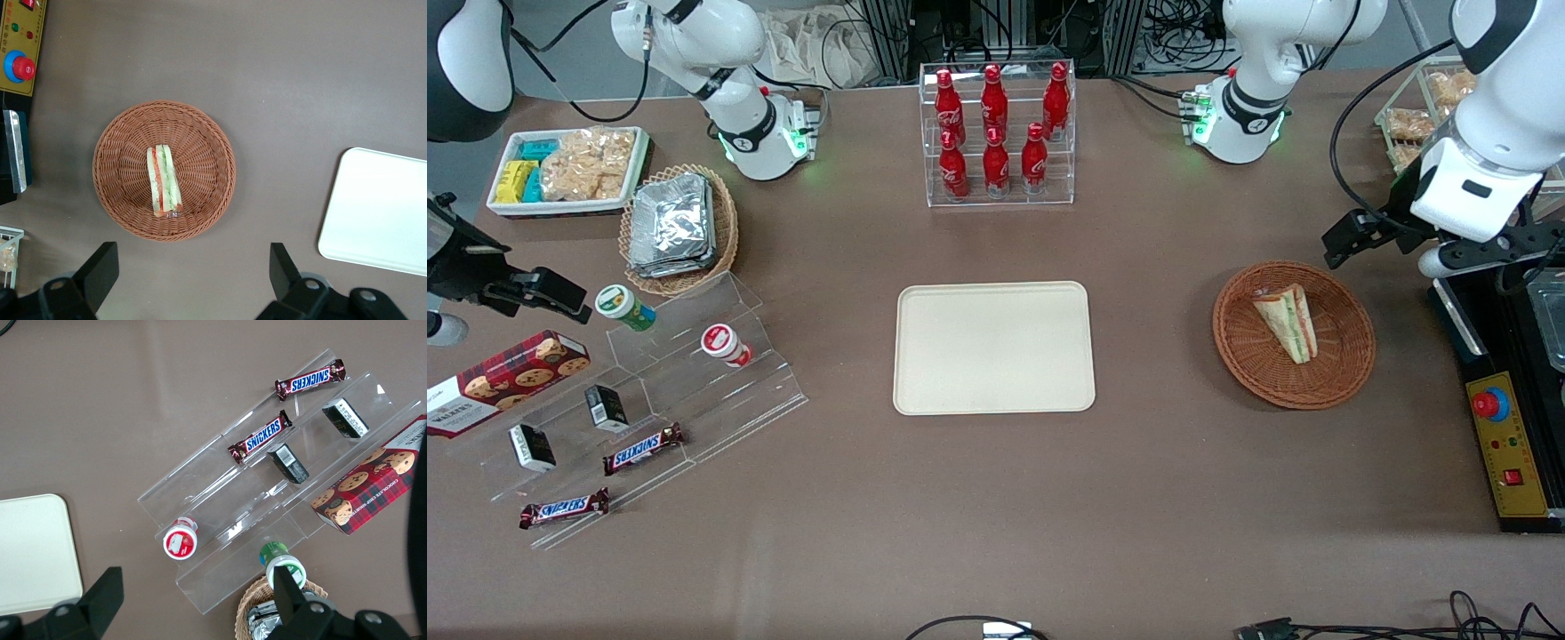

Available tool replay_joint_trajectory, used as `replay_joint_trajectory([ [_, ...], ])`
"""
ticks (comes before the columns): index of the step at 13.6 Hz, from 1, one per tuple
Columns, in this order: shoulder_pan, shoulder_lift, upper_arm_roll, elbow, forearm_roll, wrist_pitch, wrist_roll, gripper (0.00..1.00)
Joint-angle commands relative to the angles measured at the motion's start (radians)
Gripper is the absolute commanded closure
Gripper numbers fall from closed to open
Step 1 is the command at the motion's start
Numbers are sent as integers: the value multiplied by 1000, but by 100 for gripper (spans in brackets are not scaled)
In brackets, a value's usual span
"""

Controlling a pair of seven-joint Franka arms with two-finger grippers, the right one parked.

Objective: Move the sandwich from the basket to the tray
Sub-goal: 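Lower the open left gripper over the sandwich in the wicker basket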

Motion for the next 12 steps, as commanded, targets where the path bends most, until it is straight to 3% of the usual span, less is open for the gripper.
replay_joint_trajectory([
  [1,-12,-17,10,7,12,-31,12,0],
  [7,-10,-19,25,42,24,-105,33,0],
  [12,-12,6,50,-28,27,-47,32,0],
])
